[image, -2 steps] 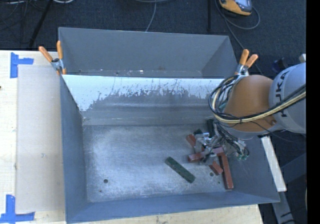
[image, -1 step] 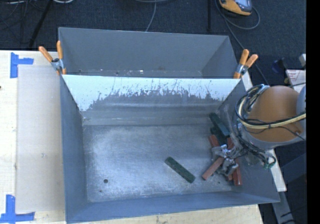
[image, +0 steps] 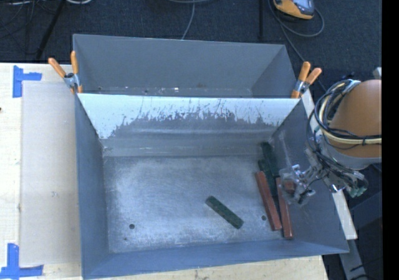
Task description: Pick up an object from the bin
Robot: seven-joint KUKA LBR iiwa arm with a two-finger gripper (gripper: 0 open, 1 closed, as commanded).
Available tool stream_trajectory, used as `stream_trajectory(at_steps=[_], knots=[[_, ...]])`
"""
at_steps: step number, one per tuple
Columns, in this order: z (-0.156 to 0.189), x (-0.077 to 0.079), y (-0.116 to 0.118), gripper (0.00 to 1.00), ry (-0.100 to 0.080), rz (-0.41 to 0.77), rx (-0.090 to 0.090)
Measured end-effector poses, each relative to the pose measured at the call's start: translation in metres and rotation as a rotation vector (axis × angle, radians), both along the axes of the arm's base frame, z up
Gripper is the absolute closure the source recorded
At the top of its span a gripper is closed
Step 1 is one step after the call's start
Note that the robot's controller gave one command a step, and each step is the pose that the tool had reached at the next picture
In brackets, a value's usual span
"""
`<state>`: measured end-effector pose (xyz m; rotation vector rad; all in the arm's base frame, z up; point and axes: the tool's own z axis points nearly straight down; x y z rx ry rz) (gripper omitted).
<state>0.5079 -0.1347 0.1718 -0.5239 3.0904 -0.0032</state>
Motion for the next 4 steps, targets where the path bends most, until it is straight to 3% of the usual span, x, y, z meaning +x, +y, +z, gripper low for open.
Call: stream_trajectory(at_steps=[1,2,3,4], knots=[[-0.004,-0.002,0.000,0.00,0.007,-0.002,0.002],[-0.037,-0.027,0.023,0.00,0.012,0.333,0.002],[-0.101,-0.014,0.018,0.00,0.006,0.772,0.002],[-0.101,0.026,0.015,0.00,0.002,0.881,0.017]])
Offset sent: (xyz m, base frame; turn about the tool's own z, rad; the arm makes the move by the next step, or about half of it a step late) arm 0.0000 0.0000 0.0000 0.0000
